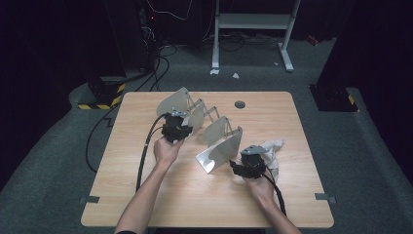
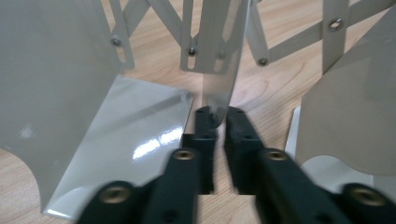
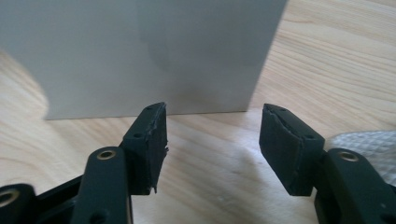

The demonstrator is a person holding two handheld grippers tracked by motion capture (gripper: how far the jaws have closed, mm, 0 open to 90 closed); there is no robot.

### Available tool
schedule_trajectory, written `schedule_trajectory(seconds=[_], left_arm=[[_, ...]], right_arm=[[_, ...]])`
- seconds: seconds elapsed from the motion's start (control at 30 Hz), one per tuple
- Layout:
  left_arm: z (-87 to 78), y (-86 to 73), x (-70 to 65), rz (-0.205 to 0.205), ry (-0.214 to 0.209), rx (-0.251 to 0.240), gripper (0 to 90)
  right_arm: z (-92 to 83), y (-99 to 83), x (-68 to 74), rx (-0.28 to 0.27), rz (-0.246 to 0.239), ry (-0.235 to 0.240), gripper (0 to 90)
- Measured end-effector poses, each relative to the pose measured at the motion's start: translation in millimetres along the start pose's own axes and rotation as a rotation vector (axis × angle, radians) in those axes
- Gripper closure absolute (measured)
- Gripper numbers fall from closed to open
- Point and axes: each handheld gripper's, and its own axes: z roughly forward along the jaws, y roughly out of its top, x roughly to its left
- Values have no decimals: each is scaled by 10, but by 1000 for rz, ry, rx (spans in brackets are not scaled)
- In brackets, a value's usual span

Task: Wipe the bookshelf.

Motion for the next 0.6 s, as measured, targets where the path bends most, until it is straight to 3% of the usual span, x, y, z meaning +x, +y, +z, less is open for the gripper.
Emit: schedule_trajectory(seconds=[0.1,0.13,0.17,0.2,0.27,0.37,0.47,0.6], left_arm=[[-5,-65,40,-6,2,7,661],[-4,-132,90,-12,12,23,627],[-4,-132,90,-12,12,23,614],[17,-181,122,-2,28,44,588],[46,-242,131,10,41,65,562],[65,-359,121,17,58,69,525],[120,-449,151,34,97,113,500],[179,-539,219,-1,106,122,481]], right_arm=[[-15,-5,42,0,-8,4,480],[-41,-3,89,7,27,46,482],[-41,-3,89,7,27,46,482],[-57,4,153,-3,34,76,469],[-53,10,226,-1,19,72,453],[-3,-16,356,-15,54,99,439],[54,-53,501,7,17,79,438],[59,-31,517,4,42,85,454]])
